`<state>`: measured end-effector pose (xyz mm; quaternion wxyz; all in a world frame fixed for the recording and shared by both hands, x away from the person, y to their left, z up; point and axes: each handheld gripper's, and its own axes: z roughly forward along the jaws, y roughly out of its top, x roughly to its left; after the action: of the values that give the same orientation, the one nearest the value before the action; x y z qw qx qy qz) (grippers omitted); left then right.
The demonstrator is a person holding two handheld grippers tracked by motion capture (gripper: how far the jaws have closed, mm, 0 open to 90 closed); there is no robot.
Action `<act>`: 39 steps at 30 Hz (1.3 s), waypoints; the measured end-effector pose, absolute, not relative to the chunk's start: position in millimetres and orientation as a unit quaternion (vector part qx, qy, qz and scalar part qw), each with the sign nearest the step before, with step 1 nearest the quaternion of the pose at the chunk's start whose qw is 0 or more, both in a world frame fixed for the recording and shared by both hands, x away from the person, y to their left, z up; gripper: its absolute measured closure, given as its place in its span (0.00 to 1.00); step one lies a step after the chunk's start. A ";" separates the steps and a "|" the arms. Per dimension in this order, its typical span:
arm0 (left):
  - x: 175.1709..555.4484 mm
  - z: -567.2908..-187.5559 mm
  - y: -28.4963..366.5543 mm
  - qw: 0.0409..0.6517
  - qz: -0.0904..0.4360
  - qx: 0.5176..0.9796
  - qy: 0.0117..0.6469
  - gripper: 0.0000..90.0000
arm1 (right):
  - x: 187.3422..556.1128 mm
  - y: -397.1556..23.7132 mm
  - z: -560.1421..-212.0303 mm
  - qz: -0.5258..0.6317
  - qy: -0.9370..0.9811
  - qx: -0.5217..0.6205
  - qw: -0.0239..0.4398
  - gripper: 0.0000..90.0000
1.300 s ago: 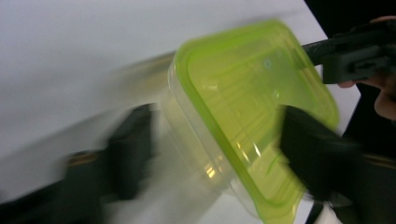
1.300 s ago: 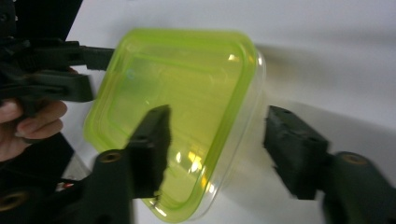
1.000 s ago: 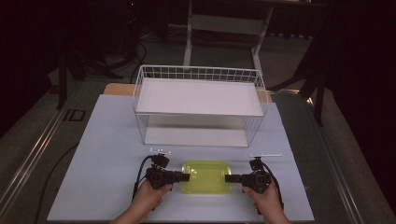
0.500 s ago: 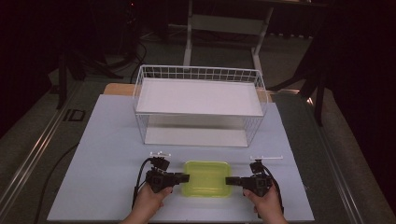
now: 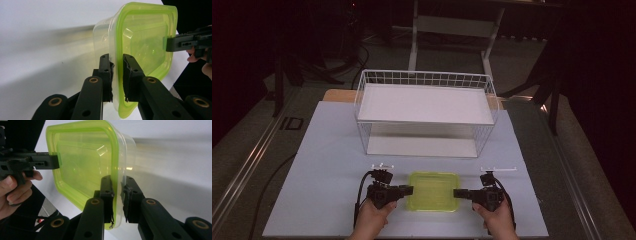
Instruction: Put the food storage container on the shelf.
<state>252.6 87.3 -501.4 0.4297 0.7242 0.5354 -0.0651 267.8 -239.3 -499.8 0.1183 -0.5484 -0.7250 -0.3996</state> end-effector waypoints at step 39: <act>346.0 -500.4 113.4 0.509 0.010 0.673 0.537 0.89 | 365.3 -200.5 -484.9 -0.446 -0.697 -0.562 0.013 0.87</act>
<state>346.0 113.4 -500.4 0.5091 0.6729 0.5366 0.0102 365.3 -200.5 -484.9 0.0132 -0.5616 -0.6968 -0.4460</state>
